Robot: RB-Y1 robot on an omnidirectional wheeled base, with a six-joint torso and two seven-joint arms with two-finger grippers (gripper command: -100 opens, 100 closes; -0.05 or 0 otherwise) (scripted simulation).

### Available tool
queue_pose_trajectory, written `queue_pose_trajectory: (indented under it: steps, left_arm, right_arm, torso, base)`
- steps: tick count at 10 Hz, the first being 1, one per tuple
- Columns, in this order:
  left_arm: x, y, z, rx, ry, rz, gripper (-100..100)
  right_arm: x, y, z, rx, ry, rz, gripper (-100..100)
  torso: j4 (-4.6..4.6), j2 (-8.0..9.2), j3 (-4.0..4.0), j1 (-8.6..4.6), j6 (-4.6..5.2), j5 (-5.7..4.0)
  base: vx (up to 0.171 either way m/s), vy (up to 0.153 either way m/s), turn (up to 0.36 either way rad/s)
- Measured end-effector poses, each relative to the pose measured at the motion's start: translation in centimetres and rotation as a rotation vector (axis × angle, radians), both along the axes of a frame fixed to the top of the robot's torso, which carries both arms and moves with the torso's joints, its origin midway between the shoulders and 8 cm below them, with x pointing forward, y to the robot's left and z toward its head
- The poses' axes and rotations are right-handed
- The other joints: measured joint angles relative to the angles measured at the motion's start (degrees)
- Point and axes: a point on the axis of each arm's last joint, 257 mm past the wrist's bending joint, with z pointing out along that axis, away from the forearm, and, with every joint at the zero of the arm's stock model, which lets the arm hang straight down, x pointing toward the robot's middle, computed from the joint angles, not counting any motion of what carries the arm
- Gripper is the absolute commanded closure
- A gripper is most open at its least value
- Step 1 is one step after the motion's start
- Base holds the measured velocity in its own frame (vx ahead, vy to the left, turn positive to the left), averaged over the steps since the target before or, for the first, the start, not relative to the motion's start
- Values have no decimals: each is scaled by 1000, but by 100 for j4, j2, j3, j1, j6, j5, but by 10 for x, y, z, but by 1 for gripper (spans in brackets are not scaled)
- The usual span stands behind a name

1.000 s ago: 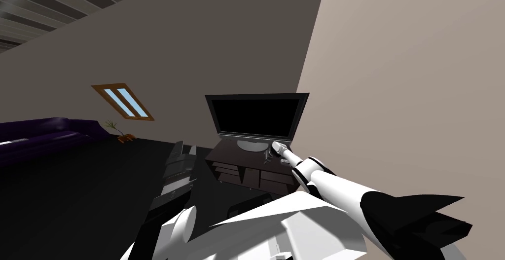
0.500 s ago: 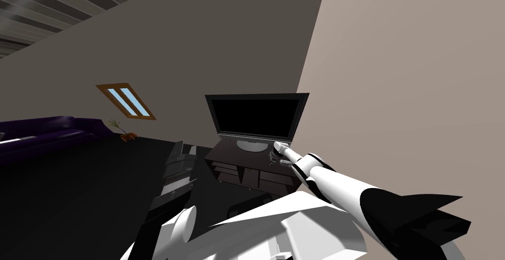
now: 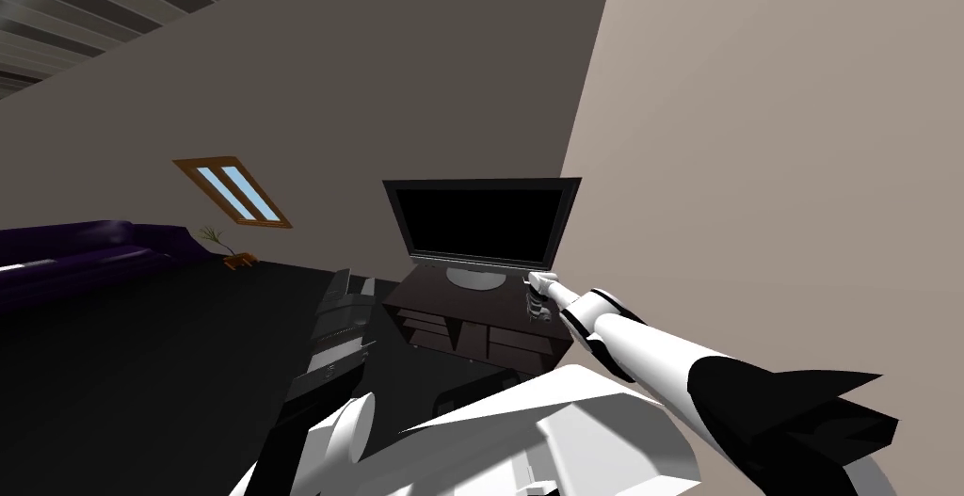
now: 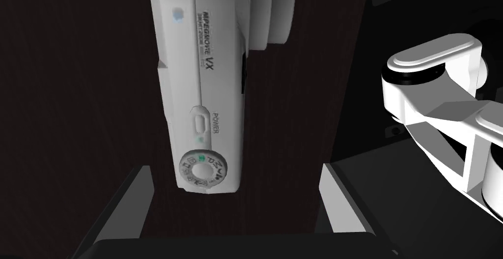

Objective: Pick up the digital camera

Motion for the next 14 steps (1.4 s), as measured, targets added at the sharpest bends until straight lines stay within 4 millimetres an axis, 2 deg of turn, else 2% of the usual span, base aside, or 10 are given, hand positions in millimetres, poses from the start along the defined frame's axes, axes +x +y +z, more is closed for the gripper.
queue_pose_trajectory:
  steps: [2,3,4,11,12,14]
  left_arm:
    - [0,0,0,0,0,0,0]
    - [0,0,0,0,0,0,0]
    - [0,0,0,0,0,0,0]
    - [0,0,0,0,0,0,0]
    - [0,0,0,0,0,0,0]
    - [0,0,0,0,0,0,0]
  right_arm:
    - [-20,-28,-4,-42,45,-11,-100]
    - [-22,-29,-4,-43,51,-14,0]
    - [-22,-29,-4,-43,51,-14,-100]
    - [-43,-28,-27,-42,52,-25,-100]
    - [-43,-28,-28,-43,50,-24,100]
    - [-42,-28,-27,-43,49,-23,100]
  torso:
    - [-1,-2,-1,20,1,4]
    - [-1,-7,-4,31,-2,7]
    - [-2,-9,-5,37,-2,8]
    - [-24,-7,-15,34,7,-5]
    - [-23,-7,-15,33,7,-5]
    - [-23,-2,-12,35,9,-5]
  base:
    - [-12,-24,11]
    - [0,0,0]
    - [0,0,0]
    - [0,0,0]
    - [0,0,0]
    - [0,0,0]
